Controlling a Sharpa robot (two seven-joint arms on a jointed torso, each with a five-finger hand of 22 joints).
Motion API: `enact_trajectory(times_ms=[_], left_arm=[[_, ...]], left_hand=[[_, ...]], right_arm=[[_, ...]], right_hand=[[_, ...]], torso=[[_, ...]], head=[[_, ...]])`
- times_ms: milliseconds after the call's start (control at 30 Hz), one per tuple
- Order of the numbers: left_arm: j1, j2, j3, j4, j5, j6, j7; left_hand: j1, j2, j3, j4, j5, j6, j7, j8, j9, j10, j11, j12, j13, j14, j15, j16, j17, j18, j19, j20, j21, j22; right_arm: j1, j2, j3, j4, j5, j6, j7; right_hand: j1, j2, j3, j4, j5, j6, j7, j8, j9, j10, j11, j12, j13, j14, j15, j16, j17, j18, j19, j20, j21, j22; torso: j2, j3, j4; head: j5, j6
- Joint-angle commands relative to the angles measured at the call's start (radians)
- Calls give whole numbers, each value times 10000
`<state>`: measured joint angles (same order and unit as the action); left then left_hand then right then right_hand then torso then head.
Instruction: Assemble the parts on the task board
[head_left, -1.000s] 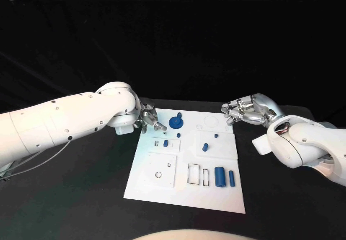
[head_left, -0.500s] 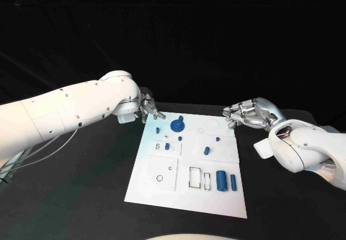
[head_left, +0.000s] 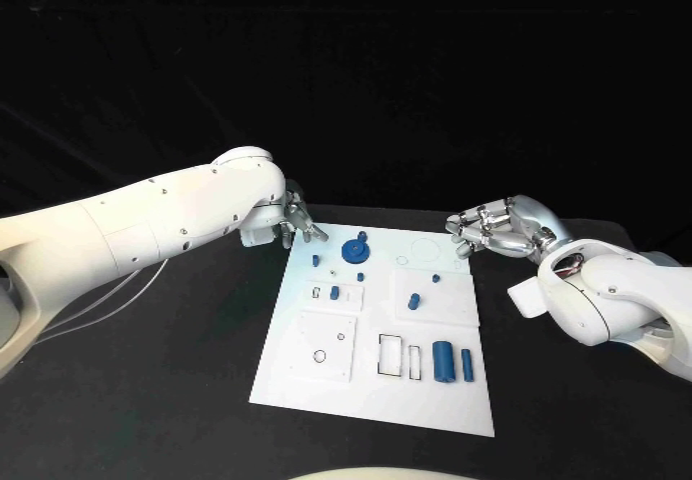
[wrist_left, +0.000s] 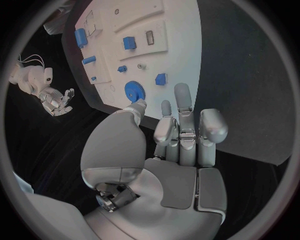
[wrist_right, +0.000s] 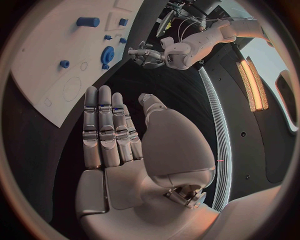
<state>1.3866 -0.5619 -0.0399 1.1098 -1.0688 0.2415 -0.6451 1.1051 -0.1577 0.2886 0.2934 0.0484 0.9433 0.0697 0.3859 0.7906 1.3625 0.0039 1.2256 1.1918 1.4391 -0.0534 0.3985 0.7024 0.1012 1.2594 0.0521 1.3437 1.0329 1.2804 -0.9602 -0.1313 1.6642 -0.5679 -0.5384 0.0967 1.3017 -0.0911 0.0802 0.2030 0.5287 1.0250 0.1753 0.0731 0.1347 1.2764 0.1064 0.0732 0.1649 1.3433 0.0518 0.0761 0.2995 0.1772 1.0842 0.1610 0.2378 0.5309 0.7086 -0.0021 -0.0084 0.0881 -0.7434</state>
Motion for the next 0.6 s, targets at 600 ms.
enact_trajectory(times_ms=[600], left_arm=[[-376, 436, -50, -686, -50, 809, 63]], left_hand=[[1, 64, -102, 3, 49, 35, 84, -103, -114, -95, 35, -67, -31, -15, 72, -74, 10, 80, -62, 32, -51, -6]], right_arm=[[-9, 15, 3, 41, -11, 59, 84]], right_hand=[[-68, -59, 17, 40, 2, -80, 5, 42, -15, -66, -15, 25, 9, -40, 23, -52, -11, 41, -70, 34, -32, -8]], torso=[[-9, 5, 1]], head=[[42, -64]])
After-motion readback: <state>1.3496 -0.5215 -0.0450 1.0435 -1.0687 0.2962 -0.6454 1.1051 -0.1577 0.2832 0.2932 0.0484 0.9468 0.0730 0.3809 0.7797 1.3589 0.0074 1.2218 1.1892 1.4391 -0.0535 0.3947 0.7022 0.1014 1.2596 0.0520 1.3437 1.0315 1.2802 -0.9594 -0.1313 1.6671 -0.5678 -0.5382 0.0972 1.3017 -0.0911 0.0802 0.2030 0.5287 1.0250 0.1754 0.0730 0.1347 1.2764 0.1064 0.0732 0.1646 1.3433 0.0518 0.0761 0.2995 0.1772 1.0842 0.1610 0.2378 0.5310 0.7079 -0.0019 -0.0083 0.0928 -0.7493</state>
